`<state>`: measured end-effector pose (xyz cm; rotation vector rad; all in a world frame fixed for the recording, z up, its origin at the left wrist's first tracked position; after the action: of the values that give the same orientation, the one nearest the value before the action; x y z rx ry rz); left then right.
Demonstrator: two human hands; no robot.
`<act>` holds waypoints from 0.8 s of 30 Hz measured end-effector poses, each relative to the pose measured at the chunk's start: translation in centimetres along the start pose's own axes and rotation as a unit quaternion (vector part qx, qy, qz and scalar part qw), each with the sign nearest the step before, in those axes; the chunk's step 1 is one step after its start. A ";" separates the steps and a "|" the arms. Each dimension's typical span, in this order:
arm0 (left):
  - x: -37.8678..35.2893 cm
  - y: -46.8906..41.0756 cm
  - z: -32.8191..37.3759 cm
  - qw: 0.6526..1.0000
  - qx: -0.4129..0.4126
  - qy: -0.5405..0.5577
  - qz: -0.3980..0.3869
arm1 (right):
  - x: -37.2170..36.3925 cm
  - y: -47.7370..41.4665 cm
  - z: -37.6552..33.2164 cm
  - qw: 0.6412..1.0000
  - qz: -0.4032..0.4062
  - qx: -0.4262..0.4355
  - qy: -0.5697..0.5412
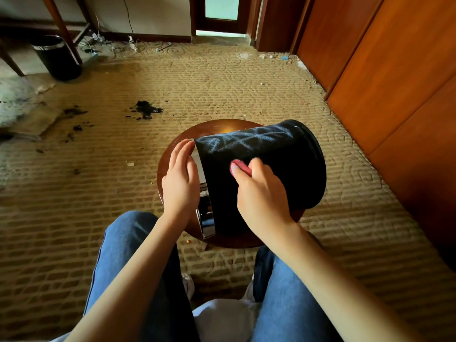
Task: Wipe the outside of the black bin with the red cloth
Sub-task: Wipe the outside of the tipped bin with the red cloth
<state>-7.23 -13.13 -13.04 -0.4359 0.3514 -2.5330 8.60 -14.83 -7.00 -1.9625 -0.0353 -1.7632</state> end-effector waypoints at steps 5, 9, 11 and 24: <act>-0.2 0.7 -0.2 1.000 -0.020 -0.006 -0.002 | 0.2 -1.5 -0.8 1.000 0.012 0.004 0.010; 0.0 0.4 0.4 1.000 -0.008 -0.025 0.003 | 0.1 -2.9 -2.4 0.997 0.003 0.009 0.078; 0.1 -0.1 0.4 0.999 -0.001 -0.032 0.002 | 0.1 -2.0 -1.9 0.996 0.016 0.012 0.089; 0.3 0.5 0.6 0.992 -0.012 -0.118 -0.032 | 0.1 -0.5 0.4 1.000 -0.010 0.009 0.028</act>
<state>-6.97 -13.79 -12.55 -0.7590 0.2830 -2.5063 8.82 -14.31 -6.75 -1.9049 -0.0514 -1.8230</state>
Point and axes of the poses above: each hand's wrist, its own y-axis away from the middle knuckle, its own x-axis out of the back of the hand, z = x × y, the point moved 3 cm from there along -y, towards the middle knuckle, and after that the axes turned 9 degrees about y, right-handed, at the moved point
